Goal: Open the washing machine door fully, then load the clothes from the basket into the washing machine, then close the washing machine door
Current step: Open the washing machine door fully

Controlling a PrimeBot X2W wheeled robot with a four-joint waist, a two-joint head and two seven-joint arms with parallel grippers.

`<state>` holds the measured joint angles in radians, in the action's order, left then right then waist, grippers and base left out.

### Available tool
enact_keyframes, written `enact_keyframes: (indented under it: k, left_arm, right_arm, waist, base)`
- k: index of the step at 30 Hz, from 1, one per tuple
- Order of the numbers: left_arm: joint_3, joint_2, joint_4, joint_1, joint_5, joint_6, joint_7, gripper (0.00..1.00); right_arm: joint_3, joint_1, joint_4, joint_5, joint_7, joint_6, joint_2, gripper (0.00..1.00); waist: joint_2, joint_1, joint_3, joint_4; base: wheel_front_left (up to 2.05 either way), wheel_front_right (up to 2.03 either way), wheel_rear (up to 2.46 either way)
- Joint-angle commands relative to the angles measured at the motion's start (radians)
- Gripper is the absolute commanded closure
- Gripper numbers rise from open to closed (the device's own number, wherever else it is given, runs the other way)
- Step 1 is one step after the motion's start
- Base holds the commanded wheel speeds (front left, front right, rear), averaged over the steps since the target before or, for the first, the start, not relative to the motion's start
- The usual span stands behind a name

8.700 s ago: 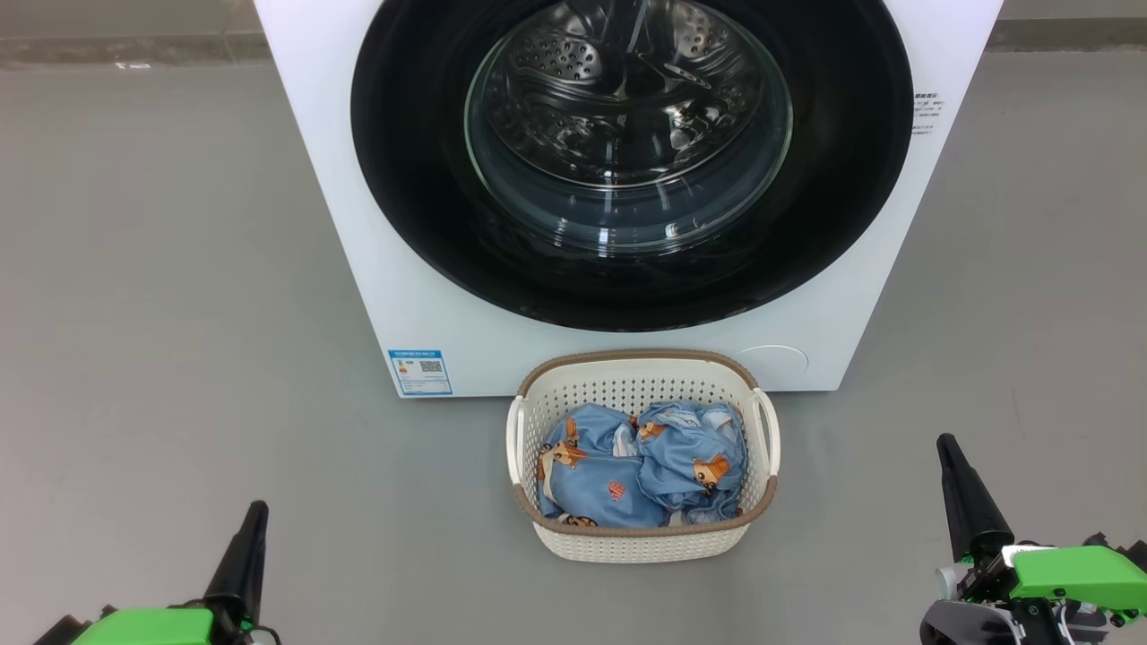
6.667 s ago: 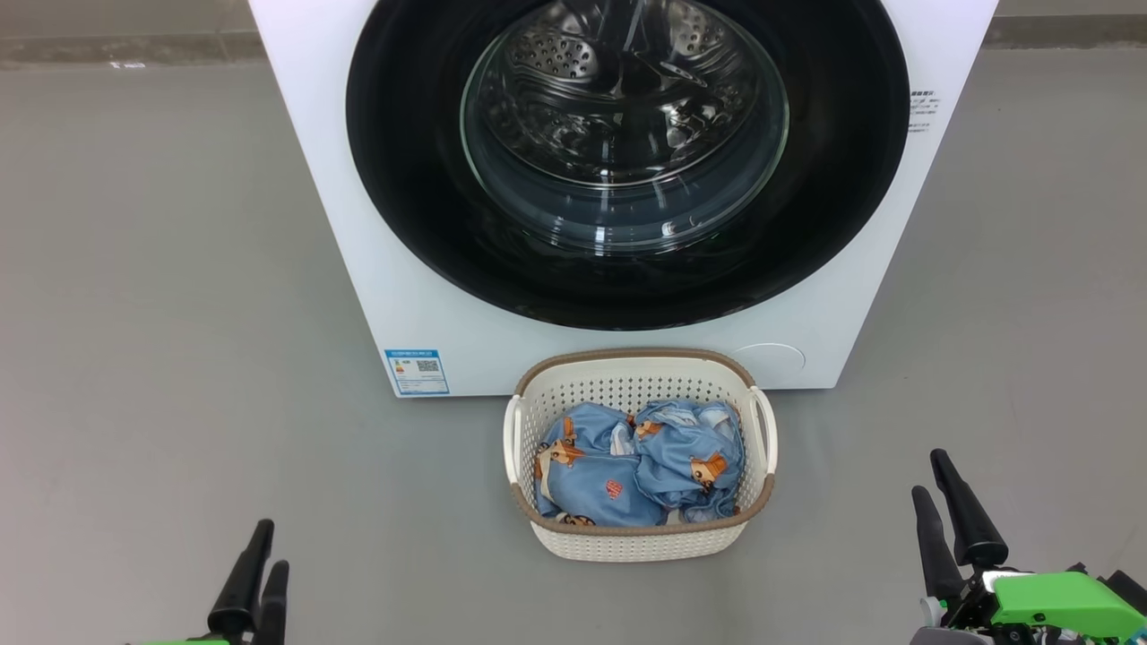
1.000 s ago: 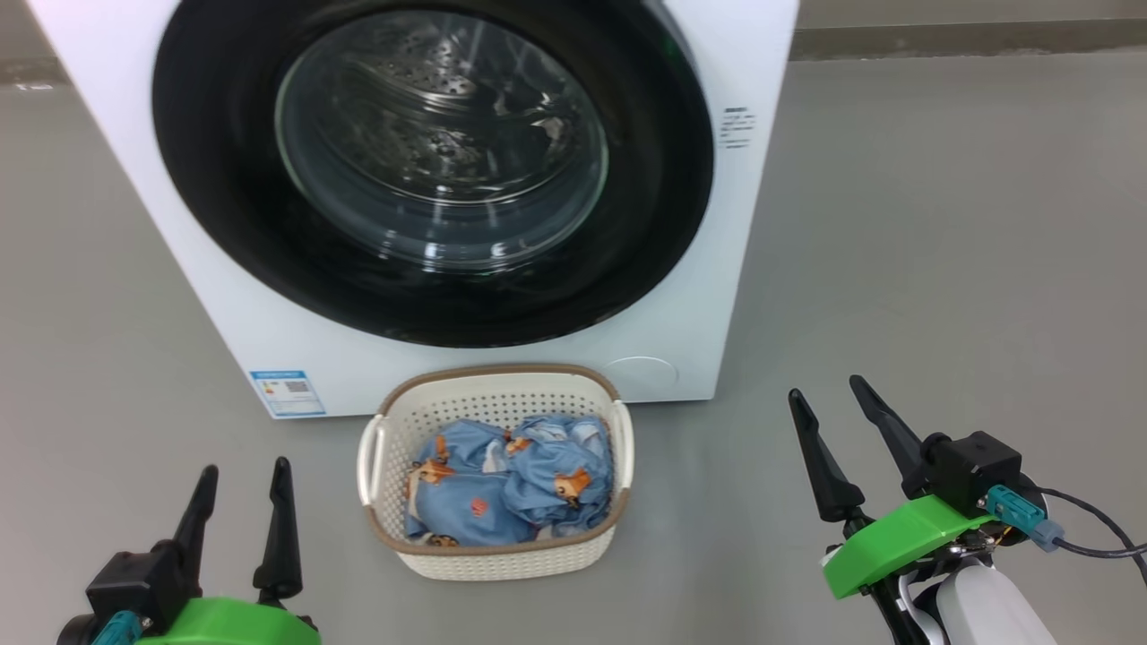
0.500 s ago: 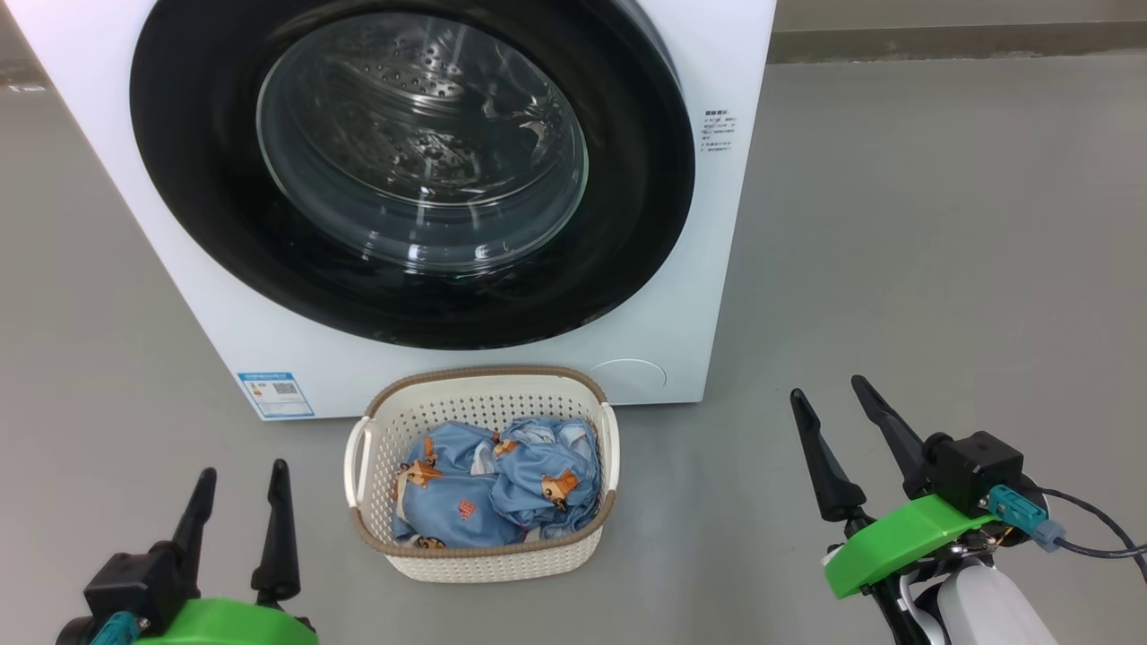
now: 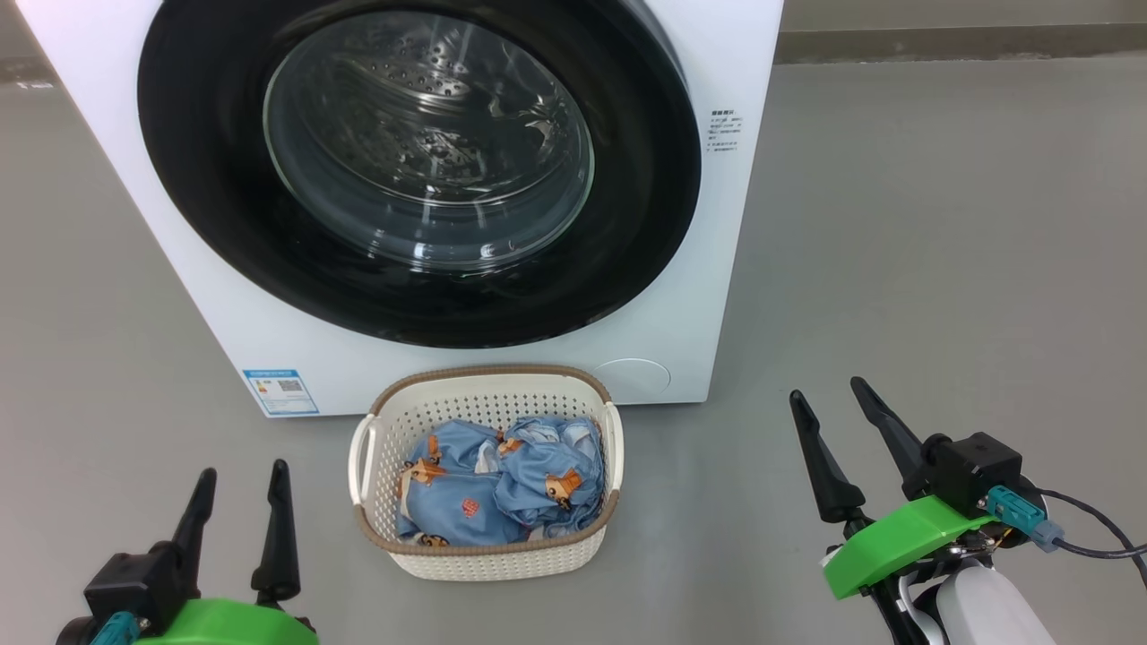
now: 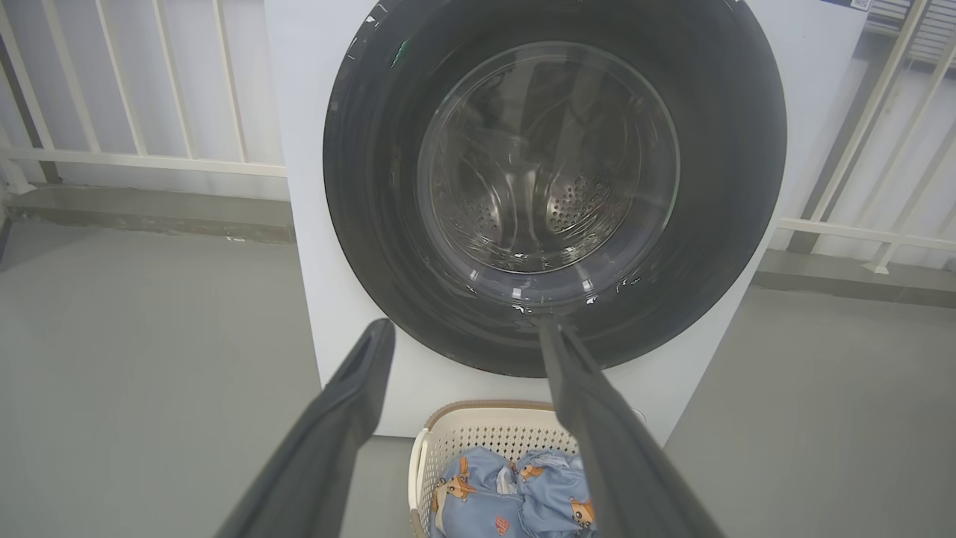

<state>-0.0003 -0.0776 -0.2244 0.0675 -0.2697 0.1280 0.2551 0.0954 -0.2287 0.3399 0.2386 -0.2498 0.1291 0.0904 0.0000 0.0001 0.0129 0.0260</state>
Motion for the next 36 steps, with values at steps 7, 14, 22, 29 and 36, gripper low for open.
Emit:
enact_keyframes:
  k: [7, 14, 22, 29, 36]
  left_arm:
    - [0.027, -0.023, 0.018, 0.048, -0.008, 0.003, 0.007, 0.0]
    - [0.02, -0.03, 0.025, 0.052, -0.014, 0.003, 0.007, 0.0]
    - [0.001, -0.049, 0.05, 0.077, -0.039, 0.003, 0.007, 0.0]
    - [-0.012, -0.066, 0.083, 0.111, -0.068, 0.003, 0.007, 0.0]
    - [-0.026, -0.076, 0.108, 0.15, -0.088, 0.003, 0.007, 0.0]
  right_arm:
    - [0.021, -0.035, -0.014, -0.003, -0.012, 0.002, 0.001, 0.0]
    - [0.012, -0.06, -0.005, 0.001, -0.012, 0.002, 0.007, 0.0]
    - [-0.028, -0.15, 0.009, 0.022, -0.012, 0.002, 0.026, 0.0]
    - [-0.093, -0.267, 0.032, 0.108, -0.012, 0.002, 0.033, 0.36]
    - [-0.136, -0.405, 0.098, 0.288, -0.012, 0.002, 0.062, 1.0]
  waist:
    - [0.0, 0.0, -0.007, -0.005]
    - [0.0, 0.0, -0.023, -0.012]
    - [0.0, 0.0, -0.098, -0.03]
    - [0.0, 0.0, -0.192, -0.058]
    - [0.0, 0.0, -0.276, -0.091]
  base:
    - [0.0, 0.0, 0.0]
    - [0.0, 0.0, 0.0]
    - [0.0, 0.0, 0.0]
    - [0.0, 0.0, 0.0]
    - [0.0, 0.0, 0.0]
